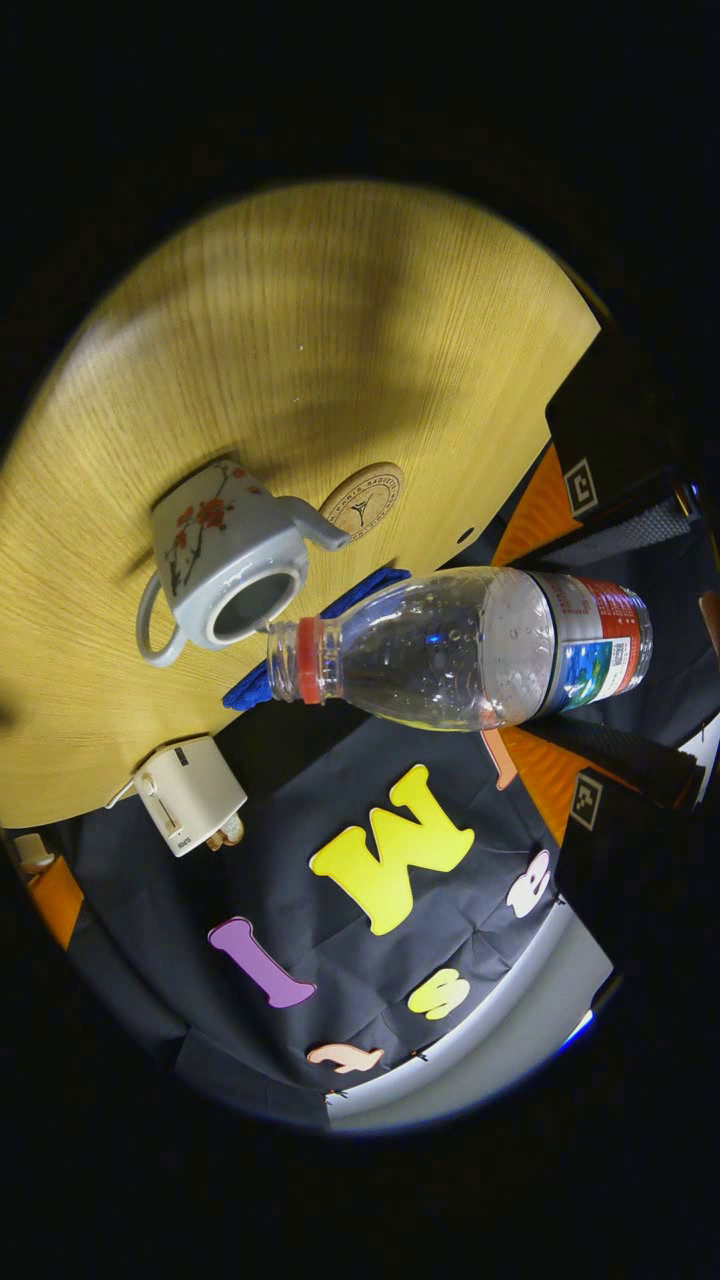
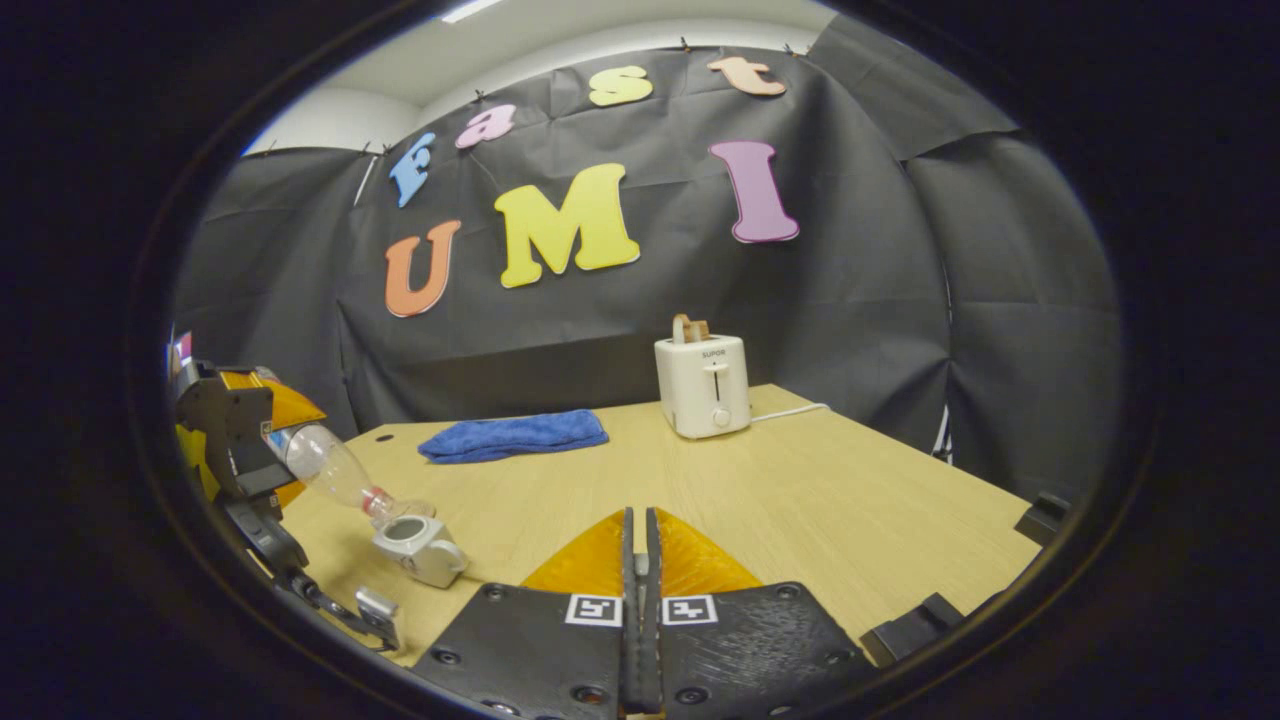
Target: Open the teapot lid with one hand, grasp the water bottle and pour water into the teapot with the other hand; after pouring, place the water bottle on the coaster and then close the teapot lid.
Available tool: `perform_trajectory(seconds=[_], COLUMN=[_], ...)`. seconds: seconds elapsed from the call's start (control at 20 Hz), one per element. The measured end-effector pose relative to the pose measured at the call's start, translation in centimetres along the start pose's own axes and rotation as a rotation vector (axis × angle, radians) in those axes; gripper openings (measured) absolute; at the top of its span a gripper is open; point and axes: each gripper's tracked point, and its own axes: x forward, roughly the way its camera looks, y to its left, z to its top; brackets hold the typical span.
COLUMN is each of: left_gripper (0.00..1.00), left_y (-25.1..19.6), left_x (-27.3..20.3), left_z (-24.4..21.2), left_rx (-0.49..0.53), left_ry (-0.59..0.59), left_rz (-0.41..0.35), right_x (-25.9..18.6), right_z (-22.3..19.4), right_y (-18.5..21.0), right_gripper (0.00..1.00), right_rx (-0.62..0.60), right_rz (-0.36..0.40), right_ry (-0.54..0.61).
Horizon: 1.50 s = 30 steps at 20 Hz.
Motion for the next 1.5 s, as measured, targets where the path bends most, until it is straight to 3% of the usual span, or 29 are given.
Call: perform_trajectory(seconds=[0.05, 0.1, 0.2, 0.3, 0.45, 0.55, 0.8, 1.0, 1.2, 1.4, 1.5], left_gripper=[0.77, 0.82, 0.77, 0.77, 0.77, 0.77, 0.77, 0.77, 0.77, 0.77, 0.77], left_y=[-0.1, -0.2, -0.2, -0.9, -2.7, -2.5, -1.8, -1.3, -2.1, -0.4, -0.5], left_x=[0.2, 0.2, 0.3, 0.8, 1.6, 1.9, 4.5, 5.4, 6.8, 8.1, 8.9], left_z=[0.0, -0.1, -0.2, -0.5, 0.2, 0.0, -0.3, 0.0, 1.6, 1.4, 1.7], left_rx=[0.000, -0.001, -0.013, -0.073, -0.306, -0.480, -0.875, -1.120, -1.442, -1.731, -1.863], left_ry=[-0.001, 0.001, -0.004, -0.016, -0.074, -0.082, -0.109, -0.142, -0.182, -0.251, -0.247], left_rz=[-0.004, -0.008, -0.007, -0.034, -0.143, -0.174, -0.188, -0.144, -0.201, -0.143, -0.159], right_x=[0.0, 0.1, 0.0, -0.1, 0.0, 0.1, 0.3, -0.1, 0.3, 0.3, 0.4], right_z=[-0.1, -0.2, -0.3, -0.1, -0.4, -0.5, -1.0, 0.4, 0.9, 1.1, 1.0], right_y=[-0.1, 0.0, 0.0, 0.3, 0.1, -0.1, 0.1, 0.8, 1.5, 2.8, 3.1], right_gripper=[0.00, 0.00, 0.00, 0.00, 0.00, 0.00, 0.00, 0.00, 0.01, 0.00, 0.00], right_rx=[0.002, 0.003, 0.002, -0.002, -0.010, -0.015, -0.051, -0.075, -0.101, -0.136, -0.157], right_rz=[-0.002, -0.002, -0.001, 0.001, -0.009, -0.018, -0.045, -0.046, -0.042, -0.020, -0.014], right_ry=[0.001, 0.003, 0.007, 0.004, 0.003, 0.006, 0.024, -0.006, -0.017, -0.031, -0.042])
